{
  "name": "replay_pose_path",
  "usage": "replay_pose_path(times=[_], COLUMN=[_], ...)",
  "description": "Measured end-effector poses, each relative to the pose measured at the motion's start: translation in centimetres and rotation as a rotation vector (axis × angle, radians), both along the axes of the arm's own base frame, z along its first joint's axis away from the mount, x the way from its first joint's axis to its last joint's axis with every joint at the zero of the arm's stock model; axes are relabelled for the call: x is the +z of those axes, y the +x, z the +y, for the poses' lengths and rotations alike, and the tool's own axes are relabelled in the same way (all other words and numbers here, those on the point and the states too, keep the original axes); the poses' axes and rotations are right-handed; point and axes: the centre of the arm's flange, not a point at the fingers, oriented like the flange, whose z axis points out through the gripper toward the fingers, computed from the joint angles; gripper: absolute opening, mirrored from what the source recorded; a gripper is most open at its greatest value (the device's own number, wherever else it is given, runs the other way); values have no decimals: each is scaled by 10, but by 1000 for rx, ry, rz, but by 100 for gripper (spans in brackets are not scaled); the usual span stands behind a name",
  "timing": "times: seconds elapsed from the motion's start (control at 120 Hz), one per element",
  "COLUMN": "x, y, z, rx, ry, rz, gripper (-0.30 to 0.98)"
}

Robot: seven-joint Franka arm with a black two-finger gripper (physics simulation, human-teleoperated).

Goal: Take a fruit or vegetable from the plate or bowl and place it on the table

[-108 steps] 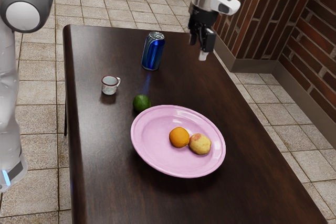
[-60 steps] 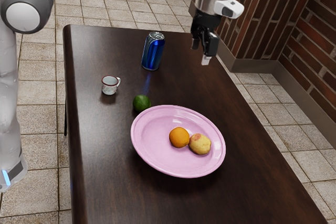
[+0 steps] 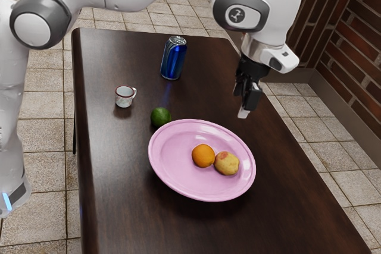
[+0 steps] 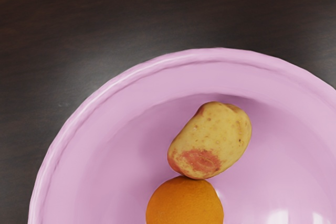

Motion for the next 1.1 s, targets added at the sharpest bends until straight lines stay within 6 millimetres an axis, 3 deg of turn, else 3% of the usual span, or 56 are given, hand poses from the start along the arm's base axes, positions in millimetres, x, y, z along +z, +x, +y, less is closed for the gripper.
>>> replay_pose_path(times=[0.233,0.358,0.442,0.775,1.1], x=[-35,-84,-105,-100,-112], y=[2,-17,-30,-27,-28], z=[-27,-29,-29,-47,-41], rx=[-42,-50,-59,-98,-96], ry=[8,24,26,-28,-32], rz=[40,56,28,-130,-144], gripper=[69,69,69,69,69])
